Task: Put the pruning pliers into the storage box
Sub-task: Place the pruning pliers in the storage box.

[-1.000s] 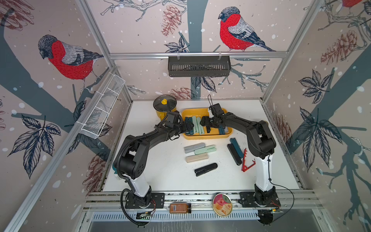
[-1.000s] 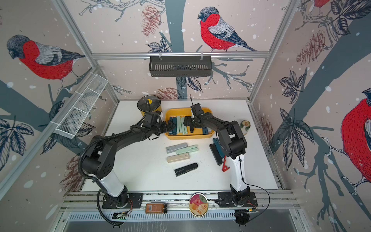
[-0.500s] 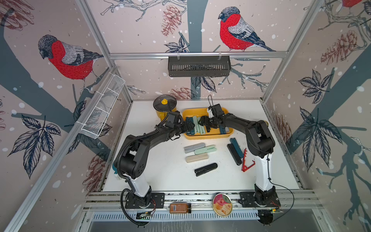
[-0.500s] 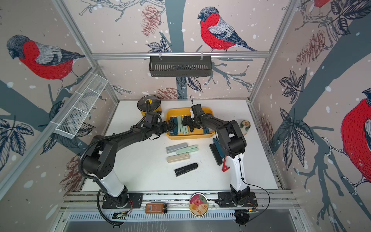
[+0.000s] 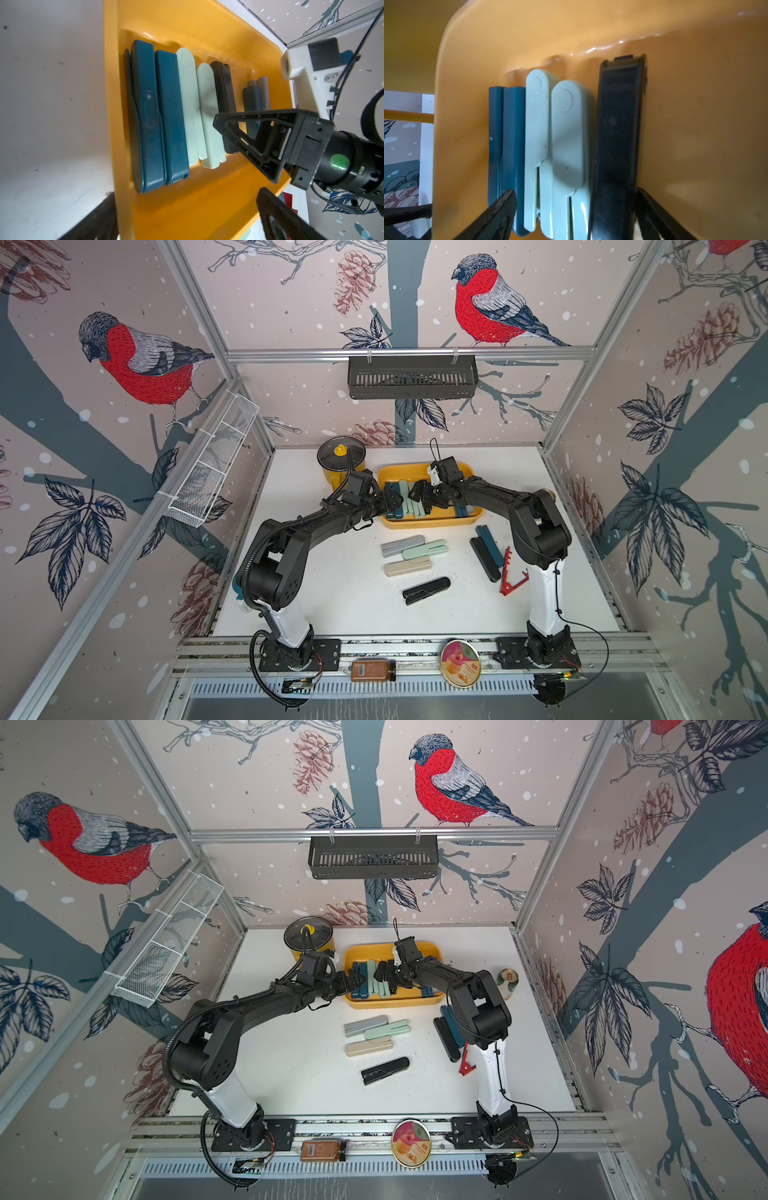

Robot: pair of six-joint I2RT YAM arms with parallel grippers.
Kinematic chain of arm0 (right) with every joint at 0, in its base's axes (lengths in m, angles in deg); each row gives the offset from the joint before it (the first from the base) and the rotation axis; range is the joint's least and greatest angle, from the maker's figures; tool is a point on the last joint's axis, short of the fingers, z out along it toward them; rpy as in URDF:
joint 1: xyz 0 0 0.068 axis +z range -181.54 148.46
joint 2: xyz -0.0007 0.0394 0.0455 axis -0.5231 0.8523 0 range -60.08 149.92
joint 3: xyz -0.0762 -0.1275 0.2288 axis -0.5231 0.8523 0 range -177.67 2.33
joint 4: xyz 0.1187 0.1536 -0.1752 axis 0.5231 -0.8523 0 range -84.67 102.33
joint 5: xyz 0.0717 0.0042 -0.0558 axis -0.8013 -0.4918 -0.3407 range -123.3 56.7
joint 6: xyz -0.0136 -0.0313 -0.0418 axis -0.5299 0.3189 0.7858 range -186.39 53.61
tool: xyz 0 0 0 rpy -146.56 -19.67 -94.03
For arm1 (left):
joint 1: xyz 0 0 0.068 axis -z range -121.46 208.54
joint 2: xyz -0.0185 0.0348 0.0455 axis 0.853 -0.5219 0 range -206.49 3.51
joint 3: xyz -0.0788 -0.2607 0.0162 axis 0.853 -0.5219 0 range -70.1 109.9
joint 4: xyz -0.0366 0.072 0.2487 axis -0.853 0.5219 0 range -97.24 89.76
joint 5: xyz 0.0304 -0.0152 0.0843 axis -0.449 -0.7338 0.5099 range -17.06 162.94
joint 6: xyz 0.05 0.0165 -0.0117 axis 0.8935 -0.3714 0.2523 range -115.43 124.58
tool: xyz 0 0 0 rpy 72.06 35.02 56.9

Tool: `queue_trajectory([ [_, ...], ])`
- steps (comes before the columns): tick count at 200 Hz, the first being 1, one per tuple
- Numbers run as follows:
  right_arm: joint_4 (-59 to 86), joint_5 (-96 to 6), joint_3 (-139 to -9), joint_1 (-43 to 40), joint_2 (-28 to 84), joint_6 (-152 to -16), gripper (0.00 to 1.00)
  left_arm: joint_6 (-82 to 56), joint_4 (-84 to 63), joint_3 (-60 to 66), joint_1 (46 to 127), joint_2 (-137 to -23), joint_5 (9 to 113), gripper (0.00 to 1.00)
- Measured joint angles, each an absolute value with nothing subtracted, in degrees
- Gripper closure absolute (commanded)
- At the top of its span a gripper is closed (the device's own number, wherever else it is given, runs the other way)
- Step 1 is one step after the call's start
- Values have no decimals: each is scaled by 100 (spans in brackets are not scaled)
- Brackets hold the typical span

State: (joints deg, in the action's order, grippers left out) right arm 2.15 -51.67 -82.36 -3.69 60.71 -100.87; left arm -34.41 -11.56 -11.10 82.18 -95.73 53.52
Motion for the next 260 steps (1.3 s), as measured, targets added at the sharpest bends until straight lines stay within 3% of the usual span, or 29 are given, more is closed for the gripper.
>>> queue_trajectory([
  [260,-32,-5064,-7956,-541,5503,-10033,9,-3397,-1014,-1103,8231,-9455,5422,2],
])
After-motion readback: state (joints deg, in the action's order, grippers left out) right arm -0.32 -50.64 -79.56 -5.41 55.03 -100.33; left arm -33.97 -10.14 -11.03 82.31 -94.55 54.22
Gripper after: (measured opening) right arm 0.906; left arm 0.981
